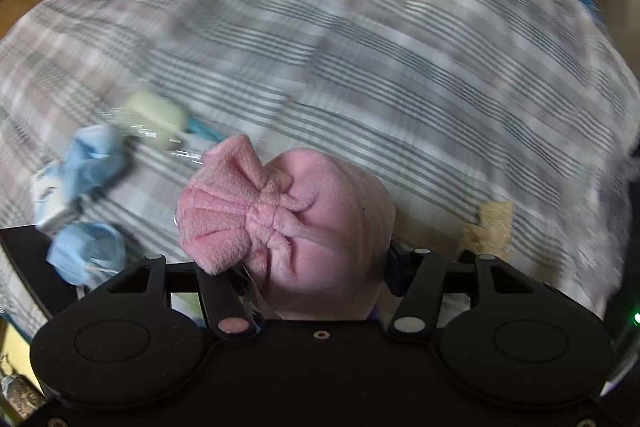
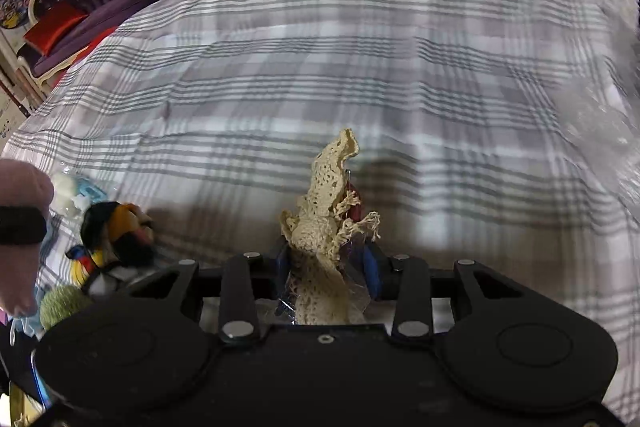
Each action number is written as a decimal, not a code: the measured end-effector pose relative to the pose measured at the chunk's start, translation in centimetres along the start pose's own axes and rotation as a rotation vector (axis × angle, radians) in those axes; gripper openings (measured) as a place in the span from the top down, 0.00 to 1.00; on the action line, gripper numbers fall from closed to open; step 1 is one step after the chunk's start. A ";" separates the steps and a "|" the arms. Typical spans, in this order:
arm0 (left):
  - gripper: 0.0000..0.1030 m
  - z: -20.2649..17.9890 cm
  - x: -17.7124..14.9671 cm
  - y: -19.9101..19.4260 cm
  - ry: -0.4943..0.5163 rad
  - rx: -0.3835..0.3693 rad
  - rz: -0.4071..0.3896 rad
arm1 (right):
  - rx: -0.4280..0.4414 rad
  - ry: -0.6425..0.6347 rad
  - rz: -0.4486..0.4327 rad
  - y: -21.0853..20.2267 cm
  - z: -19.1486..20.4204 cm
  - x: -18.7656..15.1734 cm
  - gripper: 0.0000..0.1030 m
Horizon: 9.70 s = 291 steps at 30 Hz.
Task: Organize soft objects
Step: 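Carry the pink pouch and lace doily in both tools to the gold tray, then lower the pink pouch into the tray and open the left tool while the right tool releases the lace doily, then move both tools back over the bed toward the green scrubber and sock bundle, then grasp the green knit scrubber with the left tool while the right tool grasps the colourful sock bundle, then carry the green scrubber and sock bundle in both tools to the gold tray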
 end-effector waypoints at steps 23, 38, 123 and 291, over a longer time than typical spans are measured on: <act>0.46 -3.2 -16.1 -8.7 0.045 -0.126 0.176 | 0.110 -0.040 0.057 -14.5 -3.4 -6.4 0.65; 0.46 10.3 -22.6 -14.3 -0.223 0.042 0.110 | 0.384 -0.262 0.114 -22.5 9.0 -13.1 0.65; 0.22 41.8 -23.4 -11.6 -0.667 0.483 -0.023 | 0.637 -0.776 0.449 -18.2 38.6 -32.0 0.52; 0.46 -8.4 -13.7 -2.1 0.171 -0.052 0.153 | -0.057 -0.116 0.038 -12.6 -7.9 -7.7 0.38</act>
Point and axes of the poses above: each gripper's, at about its wrist camera, not at the fingertips, and y roughly the way its jaws point, z to its left, x to its top, the point moved 8 cm from there along y, roughly the way its jaws point, and after that the axes turned 15 degrees about -z, right-handed, at the moved point
